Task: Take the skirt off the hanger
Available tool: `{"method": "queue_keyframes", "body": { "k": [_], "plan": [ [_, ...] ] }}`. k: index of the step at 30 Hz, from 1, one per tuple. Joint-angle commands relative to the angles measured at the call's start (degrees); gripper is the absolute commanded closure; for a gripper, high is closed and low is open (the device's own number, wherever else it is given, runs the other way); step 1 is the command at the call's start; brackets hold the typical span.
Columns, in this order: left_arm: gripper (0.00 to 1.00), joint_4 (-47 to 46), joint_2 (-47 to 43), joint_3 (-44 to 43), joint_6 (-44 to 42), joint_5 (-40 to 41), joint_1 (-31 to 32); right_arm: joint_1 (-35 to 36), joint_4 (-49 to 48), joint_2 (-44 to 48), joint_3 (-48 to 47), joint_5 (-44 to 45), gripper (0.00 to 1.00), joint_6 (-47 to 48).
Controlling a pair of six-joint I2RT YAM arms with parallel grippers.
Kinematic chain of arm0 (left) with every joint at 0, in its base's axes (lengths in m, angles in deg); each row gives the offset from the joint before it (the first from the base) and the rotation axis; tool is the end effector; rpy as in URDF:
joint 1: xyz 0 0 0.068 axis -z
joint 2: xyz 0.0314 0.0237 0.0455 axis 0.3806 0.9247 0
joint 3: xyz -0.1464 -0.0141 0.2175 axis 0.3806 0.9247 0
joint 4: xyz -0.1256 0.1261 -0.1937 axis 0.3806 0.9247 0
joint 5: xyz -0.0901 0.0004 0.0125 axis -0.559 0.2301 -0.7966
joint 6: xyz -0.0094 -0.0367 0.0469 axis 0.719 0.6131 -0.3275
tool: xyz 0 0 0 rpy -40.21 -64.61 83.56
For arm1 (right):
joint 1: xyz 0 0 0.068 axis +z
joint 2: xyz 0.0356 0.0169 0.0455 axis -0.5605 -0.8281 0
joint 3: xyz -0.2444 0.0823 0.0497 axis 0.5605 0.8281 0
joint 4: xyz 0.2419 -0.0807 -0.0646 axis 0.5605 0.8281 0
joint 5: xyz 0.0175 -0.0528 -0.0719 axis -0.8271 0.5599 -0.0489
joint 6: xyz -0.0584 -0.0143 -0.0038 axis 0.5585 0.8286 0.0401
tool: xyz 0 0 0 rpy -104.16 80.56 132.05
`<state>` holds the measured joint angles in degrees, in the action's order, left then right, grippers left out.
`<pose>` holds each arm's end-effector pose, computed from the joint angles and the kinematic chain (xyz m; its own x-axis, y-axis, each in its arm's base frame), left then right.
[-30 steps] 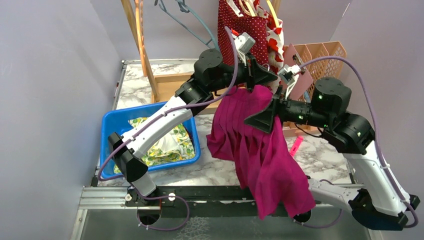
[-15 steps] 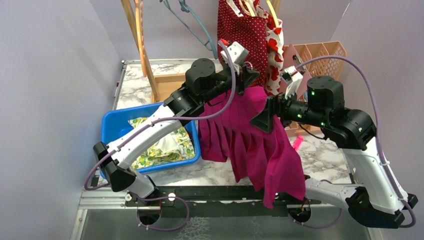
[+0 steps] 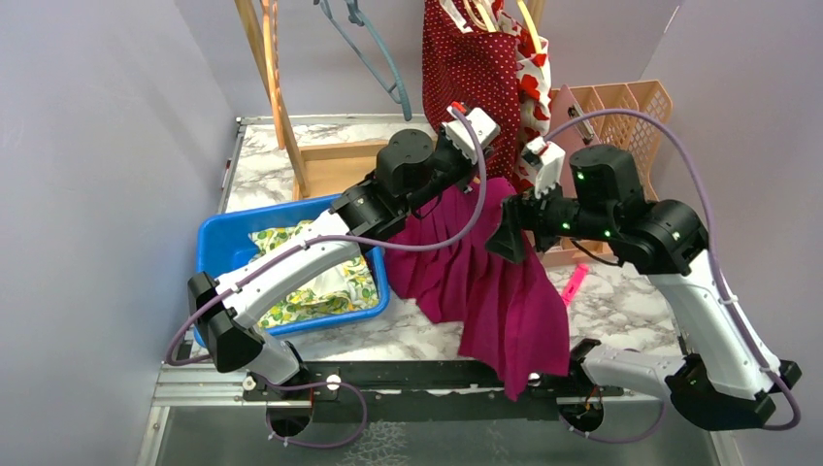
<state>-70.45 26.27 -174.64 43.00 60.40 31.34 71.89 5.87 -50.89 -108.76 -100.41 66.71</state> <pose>0.2148 -0.2884 0.4482 0.1050 0.0500 -0.9932 0.7648 0.6343 0.1128 0.1387 0.1200 0.4436 -0.5919 -0.2166 -0.7764 -0.6361 0.7171 0.2850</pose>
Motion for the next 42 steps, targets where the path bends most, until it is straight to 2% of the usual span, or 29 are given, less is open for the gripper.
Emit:
{"method": "queue_keyframes", "body": {
  "k": [1,3,7,9,12,14,16,17,19,20,23,24,30,34,37,40,42],
  "plan": [
    [1.00,-4.4,-1.6,-0.3,-5.6,5.3,0.3,0.2,4.6,-2.8,-3.2,1.5,0.04,4.4],
    [1.00,-4.4,-1.6,-0.7,-4.4,5.3,0.3,0.2,3.8,-2.9,-3.0,2.9,0.02,3.6],
    [1.00,-5.2,-2.1,-0.7,0.0,3.6,0.3,0.2,-4.9,-2.6,1.3,1.6,0.03,2.5],
    [1.00,-5.1,-2.6,-0.3,1.5,2.8,0.3,0.2,-10.4,-2.4,4.5,2.2,0.07,3.1],
    [1.00,-4.6,-3.4,0.5,2.2,1.5,0.4,0.2,-15.6,-3.4,6.6,2.0,0.32,6.1],
    [1.00,-3.1,-3.9,0.3,2.7,0.9,0.4,0.2,-17.4,-4.2,7.3,2.8,0.42,8.2],
    [1.00,-1.6,-4.9,0.6,4.0,0.5,0.4,0.2,-19.6,-4.0,9.0,3.8,0.61,11.5],
    [1.00,-0.9,-5.3,0.8,5.0,0.5,0.4,0.2,-21.2,-2.9,10.4,4.5,0.68,13.5],
    [1.00,1.0,-6.4,0.8,7.4,0.0,0.4,0.1,-24.2,-0.5,13.3,6.1,0.91,16.5],
    [0.92,2.1,-7.1,0.8,8.9,-0.1,0.4,0.1,-25.3,1.0,14.4,6.5,0.97,17.5],
    [0.51,5.3,-10.1,2.1,13.9,1.2,0.4,0.2,-29.2,6.2,19.6,6.3,0.99,21.6],
    [0.42,6.5,-11.2,2.8,15.3,1.4,0.4,0.2,-30.8,8.0,21.8,6.5,0.99,22.8],
    [0.09,16.9,-15.3,3.1,25.7,3.0,0.3,0.2,-33.0,12.3,27.0,3.9,0.99,22.8],
    [0.05,24.3,-15.8,1.8,31.7,1.9,-0.1,0.2,-33.8,13.6,28.0,1.9,0.99,19.3],
    [0.09,30.7,-14.9,0.5,36.3,1.0,-2.6,0.2,-34.7,15.5,29.1,1.9,0.99,17.4],
    [0.11,34.6,-17.4,2.8,44.2,6.1,-4.4,0.2,-35.2,17.5,29.9,1.7,0.99,16.9],
    [0.10,35.3,-19.4,5.5,49.1,6.3,-7.8,0.2,-34.3,18.3,30.1,1.7,0.99,17.3]
  ]
}}
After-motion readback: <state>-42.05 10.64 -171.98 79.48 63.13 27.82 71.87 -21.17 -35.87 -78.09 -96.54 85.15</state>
